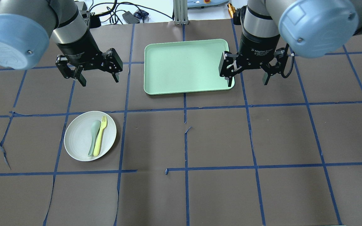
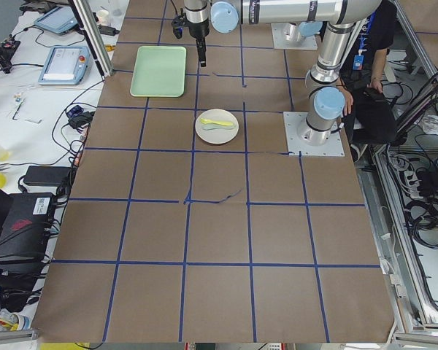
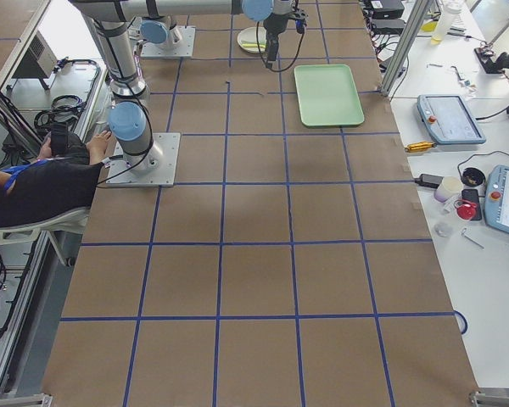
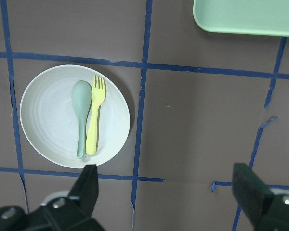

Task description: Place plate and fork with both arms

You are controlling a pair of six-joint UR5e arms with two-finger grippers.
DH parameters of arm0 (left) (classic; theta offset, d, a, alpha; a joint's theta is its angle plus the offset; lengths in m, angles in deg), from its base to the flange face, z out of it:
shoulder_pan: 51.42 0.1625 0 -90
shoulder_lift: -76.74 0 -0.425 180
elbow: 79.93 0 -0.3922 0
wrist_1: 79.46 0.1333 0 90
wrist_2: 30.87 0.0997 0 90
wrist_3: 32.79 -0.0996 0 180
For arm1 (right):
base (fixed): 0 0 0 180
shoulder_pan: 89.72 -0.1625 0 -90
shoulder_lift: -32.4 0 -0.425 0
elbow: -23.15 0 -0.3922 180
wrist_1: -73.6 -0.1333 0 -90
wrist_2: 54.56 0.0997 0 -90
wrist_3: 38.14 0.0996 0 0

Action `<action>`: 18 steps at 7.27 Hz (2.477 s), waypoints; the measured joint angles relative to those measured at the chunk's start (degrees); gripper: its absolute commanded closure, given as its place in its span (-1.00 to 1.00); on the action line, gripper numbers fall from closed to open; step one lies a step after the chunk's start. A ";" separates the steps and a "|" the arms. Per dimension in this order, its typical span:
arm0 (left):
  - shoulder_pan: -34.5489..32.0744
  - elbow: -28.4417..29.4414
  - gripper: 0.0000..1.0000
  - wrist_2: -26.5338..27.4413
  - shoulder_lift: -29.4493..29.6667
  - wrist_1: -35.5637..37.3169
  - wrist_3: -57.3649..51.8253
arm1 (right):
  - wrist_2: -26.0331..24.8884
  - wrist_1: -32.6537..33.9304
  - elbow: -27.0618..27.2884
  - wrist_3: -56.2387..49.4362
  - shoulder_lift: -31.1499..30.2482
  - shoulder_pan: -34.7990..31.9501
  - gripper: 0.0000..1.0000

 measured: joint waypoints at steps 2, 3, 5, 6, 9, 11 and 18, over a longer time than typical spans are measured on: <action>0.00 -0.02 -1.00 -0.17 0.19 0.01 0.40 | 0.00 -0.05 0.06 -0.02 -0.04 -0.02 -1.00; 0.10 -0.17 -1.00 -0.27 0.34 0.01 0.40 | 0.02 -0.04 0.07 -0.04 -0.01 -0.03 -1.00; 1.19 -1.07 -1.00 0.10 -0.05 -0.01 0.04 | -0.25 0.08 0.17 -0.09 0.16 -0.02 -1.00; 2.75 -2.15 -1.00 0.12 -0.11 0.18 -0.82 | -0.26 0.12 0.22 -0.16 0.36 0.05 -1.00; 15.30 -11.58 -1.00 -0.26 0.55 10.42 -14.91 | -0.01 0.35 0.32 -0.26 1.64 0.07 -1.00; 21.48 -19.33 -0.92 -0.58 1.58 19.25 -22.17 | 0.02 0.41 0.40 -0.28 2.37 0.06 -1.00; 30.50 -26.97 0.51 -2.57 10.21 22.66 -40.34 | 0.09 0.44 2.34 -0.07 3.03 0.05 -1.00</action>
